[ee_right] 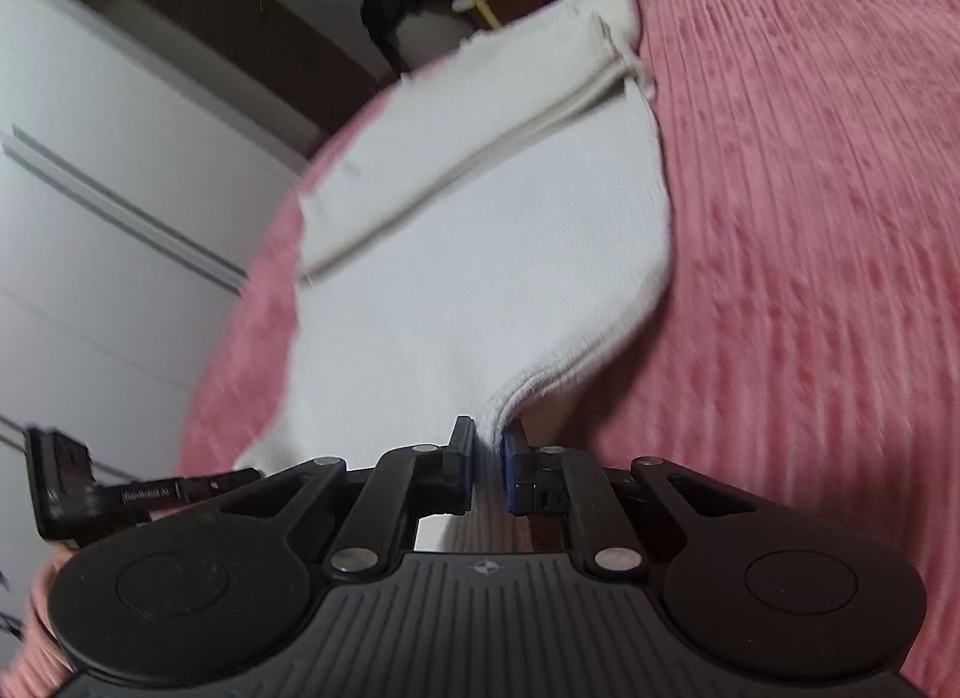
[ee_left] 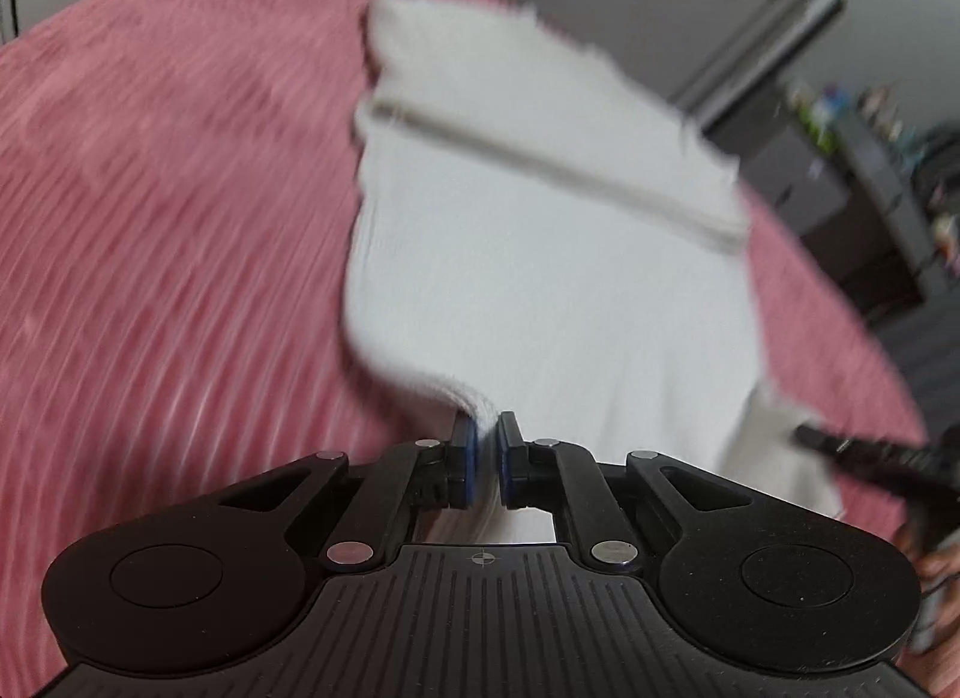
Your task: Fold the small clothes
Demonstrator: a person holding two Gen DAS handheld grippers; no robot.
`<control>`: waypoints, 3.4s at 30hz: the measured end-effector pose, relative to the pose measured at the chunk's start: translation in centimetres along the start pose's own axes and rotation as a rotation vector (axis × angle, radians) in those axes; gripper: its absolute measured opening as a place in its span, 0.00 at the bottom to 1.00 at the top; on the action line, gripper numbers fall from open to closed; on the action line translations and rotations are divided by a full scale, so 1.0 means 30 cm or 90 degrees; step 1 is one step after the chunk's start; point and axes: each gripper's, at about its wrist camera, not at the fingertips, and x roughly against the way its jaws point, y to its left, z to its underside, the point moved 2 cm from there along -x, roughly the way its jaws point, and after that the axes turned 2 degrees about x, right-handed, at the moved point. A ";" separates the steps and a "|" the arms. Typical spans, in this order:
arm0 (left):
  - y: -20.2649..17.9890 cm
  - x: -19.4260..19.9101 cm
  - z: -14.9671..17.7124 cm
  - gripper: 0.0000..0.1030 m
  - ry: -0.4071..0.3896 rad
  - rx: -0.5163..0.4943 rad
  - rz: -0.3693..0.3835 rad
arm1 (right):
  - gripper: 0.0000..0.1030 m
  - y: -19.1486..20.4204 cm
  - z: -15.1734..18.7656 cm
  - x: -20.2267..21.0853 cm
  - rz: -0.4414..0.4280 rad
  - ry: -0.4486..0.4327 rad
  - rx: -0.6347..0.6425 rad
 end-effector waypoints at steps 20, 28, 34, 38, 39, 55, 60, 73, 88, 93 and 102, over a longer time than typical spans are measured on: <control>0.123 -0.082 -0.210 0.55 -0.159 -0.014 -0.106 | 0.33 -0.106 -0.276 -0.088 0.134 -0.164 0.052; -0.005 -0.134 -0.018 0.80 -0.147 -0.410 -0.174 | 0.54 -0.003 -0.223 -0.149 0.168 -0.110 0.268; -0.076 -0.211 -0.006 0.87 -0.178 -0.561 -0.187 | 0.54 0.074 -0.234 -0.267 0.203 -0.078 0.366; -0.109 -0.263 0.003 0.87 -0.159 -0.671 -0.165 | 0.41 0.069 -0.254 -0.306 0.207 -0.076 0.361; -0.120 -0.276 0.005 0.87 -0.156 -0.699 -0.167 | 0.32 0.066 -0.258 -0.313 0.209 -0.075 0.360; 0.021 -0.242 -0.223 0.12 -0.172 -0.292 -0.069 | 0.10 -0.036 -0.295 -0.287 0.225 -0.123 0.298; 0.026 -0.277 -0.228 0.25 -0.149 -0.272 -0.085 | 0.19 -0.040 -0.318 -0.303 0.229 -0.116 0.279; 0.029 -0.283 -0.257 0.12 -0.142 -0.196 -0.091 | 0.07 -0.018 -0.329 -0.310 0.247 -0.122 0.307; -0.138 -0.159 -0.396 0.11 -0.318 -0.290 -0.201 | 0.06 0.106 -0.480 -0.183 0.276 -0.280 0.341; -0.108 -0.348 -0.421 0.16 -0.260 -0.292 -0.281 | 0.07 0.015 -0.560 -0.311 0.270 -0.235 0.279; -0.027 -0.406 -0.427 0.64 -0.210 -0.211 -0.183 | 0.37 -0.036 -0.585 -0.382 0.252 -0.180 0.276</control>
